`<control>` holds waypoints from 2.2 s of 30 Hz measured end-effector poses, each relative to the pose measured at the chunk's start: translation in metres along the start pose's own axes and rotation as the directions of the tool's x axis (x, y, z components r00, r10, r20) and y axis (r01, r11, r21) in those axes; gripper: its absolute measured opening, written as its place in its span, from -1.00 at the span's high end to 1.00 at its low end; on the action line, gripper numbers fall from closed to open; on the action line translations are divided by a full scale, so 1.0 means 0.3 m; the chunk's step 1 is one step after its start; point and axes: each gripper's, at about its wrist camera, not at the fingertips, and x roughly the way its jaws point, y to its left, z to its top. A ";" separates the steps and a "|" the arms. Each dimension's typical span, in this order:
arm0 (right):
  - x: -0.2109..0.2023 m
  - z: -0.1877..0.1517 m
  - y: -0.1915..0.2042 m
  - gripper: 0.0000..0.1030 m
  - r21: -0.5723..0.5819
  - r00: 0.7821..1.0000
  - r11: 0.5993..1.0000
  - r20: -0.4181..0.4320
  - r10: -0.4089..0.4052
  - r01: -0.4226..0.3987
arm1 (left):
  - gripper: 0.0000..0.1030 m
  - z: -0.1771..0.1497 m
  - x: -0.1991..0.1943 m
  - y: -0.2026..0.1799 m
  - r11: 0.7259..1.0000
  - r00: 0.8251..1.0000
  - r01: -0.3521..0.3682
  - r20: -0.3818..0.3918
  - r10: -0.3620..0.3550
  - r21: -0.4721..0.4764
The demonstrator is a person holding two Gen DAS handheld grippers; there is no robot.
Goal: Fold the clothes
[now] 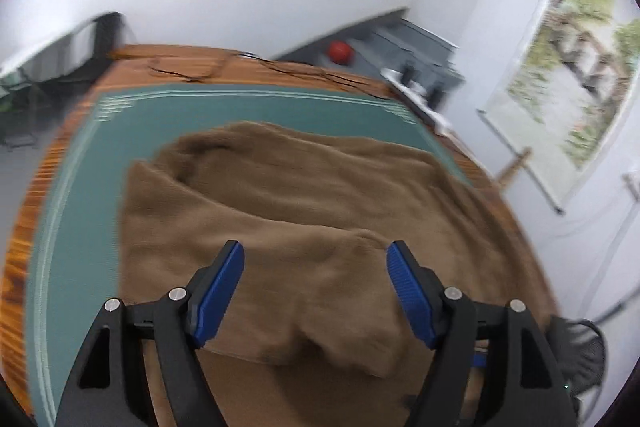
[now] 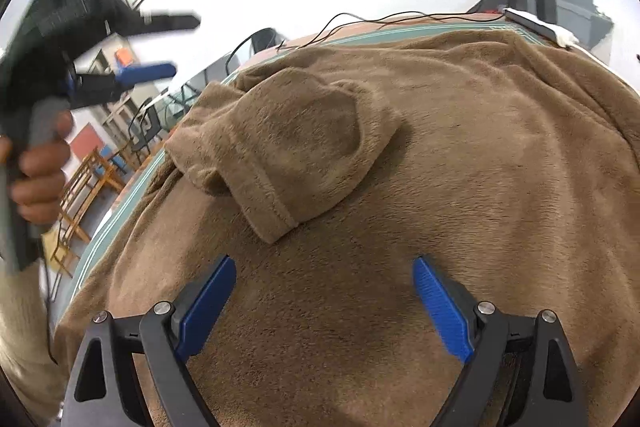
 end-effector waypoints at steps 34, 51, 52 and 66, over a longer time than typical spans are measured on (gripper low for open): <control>-0.124 0.186 -0.267 0.34 0.108 0.923 0.930 0.127 -0.363 0.351 | -0.51 -0.150 0.176 0.374 0.962 1.000 0.016 -0.021 -0.023 -0.271; -0.033 0.378 -0.388 -0.51 0.183 1.000 0.983 0.025 -0.015 0.011 | -0.51 -0.055 0.060 0.504 0.921 0.989 -0.145 -0.060 0.132 -0.363; -0.011 0.398 -0.390 -0.51 0.184 1.000 0.983 0.014 -0.002 -0.001 | -0.51 -0.043 0.062 0.507 0.919 0.987 -0.158 -0.062 0.146 -0.360; 0.101 0.375 -0.377 -0.52 0.129 0.911 0.918 -0.133 0.390 -0.375 | -0.52 -0.002 0.293 0.523 0.903 0.975 -0.204 -0.158 0.154 -0.377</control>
